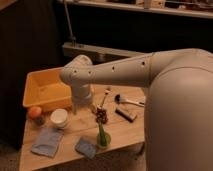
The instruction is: Place pepper in table surface
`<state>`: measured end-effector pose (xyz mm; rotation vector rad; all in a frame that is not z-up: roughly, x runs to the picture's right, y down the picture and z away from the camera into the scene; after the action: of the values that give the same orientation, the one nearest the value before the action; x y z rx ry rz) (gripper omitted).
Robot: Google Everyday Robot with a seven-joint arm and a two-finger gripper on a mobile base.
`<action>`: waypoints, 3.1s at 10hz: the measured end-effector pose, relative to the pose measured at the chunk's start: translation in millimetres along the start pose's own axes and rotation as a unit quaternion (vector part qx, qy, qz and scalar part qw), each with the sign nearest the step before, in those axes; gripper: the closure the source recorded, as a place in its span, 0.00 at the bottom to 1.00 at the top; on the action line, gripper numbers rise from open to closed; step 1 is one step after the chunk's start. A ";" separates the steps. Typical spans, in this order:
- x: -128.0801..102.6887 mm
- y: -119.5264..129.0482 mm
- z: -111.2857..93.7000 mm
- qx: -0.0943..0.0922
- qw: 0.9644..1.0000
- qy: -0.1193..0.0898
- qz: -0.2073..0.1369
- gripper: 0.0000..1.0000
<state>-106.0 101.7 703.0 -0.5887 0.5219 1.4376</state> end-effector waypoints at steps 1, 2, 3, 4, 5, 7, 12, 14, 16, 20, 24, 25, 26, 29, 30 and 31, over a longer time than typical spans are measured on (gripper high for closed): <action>0.0 0.0 0.0 0.000 1.000 0.000 0.000 0.35; 0.0 -0.1 0.0 0.000 1.000 0.000 0.000 0.35; 0.0 0.0 0.0 0.000 1.000 0.000 0.000 0.35; 0.0 -0.1 0.0 0.000 1.000 0.000 0.000 0.35; 0.0 -0.1 0.0 0.000 1.000 0.000 0.000 0.35; 0.0 -0.1 0.0 0.000 1.000 0.000 0.000 0.35; 0.2 -0.2 -0.1 0.001 1.000 0.000 0.000 0.35; 0.2 -4.2 -5.4 0.011 1.000 -0.006 0.010 0.35; 9.2 -29.6 -19.4 0.022 0.999 -0.018 0.028 0.35; 54.1 -93.1 -31.3 -0.006 0.997 -0.041 0.059 0.35; 69.1 -104.8 22.3 -0.060 0.996 -0.041 0.059 0.35; 67.4 -102.6 39.1 -0.077 0.994 -0.049 0.055 0.35; 64.0 -101.8 46.8 -0.084 0.994 -0.055 0.051 0.35; 48.8 -95.5 55.1 -0.096 0.992 -0.070 0.032 0.35; 41.9 -91.6 58.5 -0.097 0.993 -0.072 0.021 0.35; 36.5 -86.1 63.3 -0.100 0.992 -0.070 0.010 0.35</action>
<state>-18.8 167.3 732.0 -0.6364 0.2752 1.5479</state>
